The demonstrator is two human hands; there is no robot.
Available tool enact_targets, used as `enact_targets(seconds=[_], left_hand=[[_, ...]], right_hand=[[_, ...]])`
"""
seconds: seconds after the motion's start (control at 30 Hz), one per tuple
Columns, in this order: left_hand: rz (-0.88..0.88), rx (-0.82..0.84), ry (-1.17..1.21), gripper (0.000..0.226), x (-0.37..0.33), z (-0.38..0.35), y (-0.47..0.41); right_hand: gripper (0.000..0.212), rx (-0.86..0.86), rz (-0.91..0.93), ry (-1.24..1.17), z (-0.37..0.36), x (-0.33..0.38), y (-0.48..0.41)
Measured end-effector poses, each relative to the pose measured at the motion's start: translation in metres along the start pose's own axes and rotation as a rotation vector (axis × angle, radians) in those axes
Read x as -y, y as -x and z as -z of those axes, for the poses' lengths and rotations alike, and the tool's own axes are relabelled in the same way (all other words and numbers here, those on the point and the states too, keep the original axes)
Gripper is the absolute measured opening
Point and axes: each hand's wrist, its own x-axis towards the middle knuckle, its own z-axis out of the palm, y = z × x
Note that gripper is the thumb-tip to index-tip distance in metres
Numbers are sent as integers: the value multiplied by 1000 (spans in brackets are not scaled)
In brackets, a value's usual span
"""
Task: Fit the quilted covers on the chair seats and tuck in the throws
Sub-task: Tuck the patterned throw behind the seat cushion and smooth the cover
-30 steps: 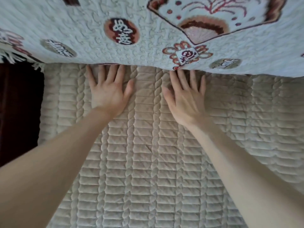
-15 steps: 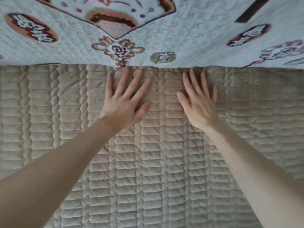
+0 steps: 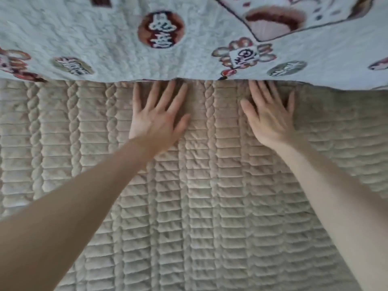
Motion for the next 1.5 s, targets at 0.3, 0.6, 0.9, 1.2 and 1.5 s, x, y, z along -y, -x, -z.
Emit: enact_targets(seconds=[0.3,0.6,0.9,1.2,1.5], left_hand=[[-159,6,-8,65,-80,-5,-19],[117,53,73,66,-116,-4,-49],[72,-21,171,68,-151,-51,52],[34,143,183,67,-149,-60,135],[305,264,612,61,-117,24,209]], right_hand=[[62,-74,118,20,-8,-28,19],[60,-50,38,36,1,-72,-6],[65,-176,-41,5,-45,-76,93],[67,-79,30,15,-64,-39,161],[43,-47,-75,-638,-22,30,221]])
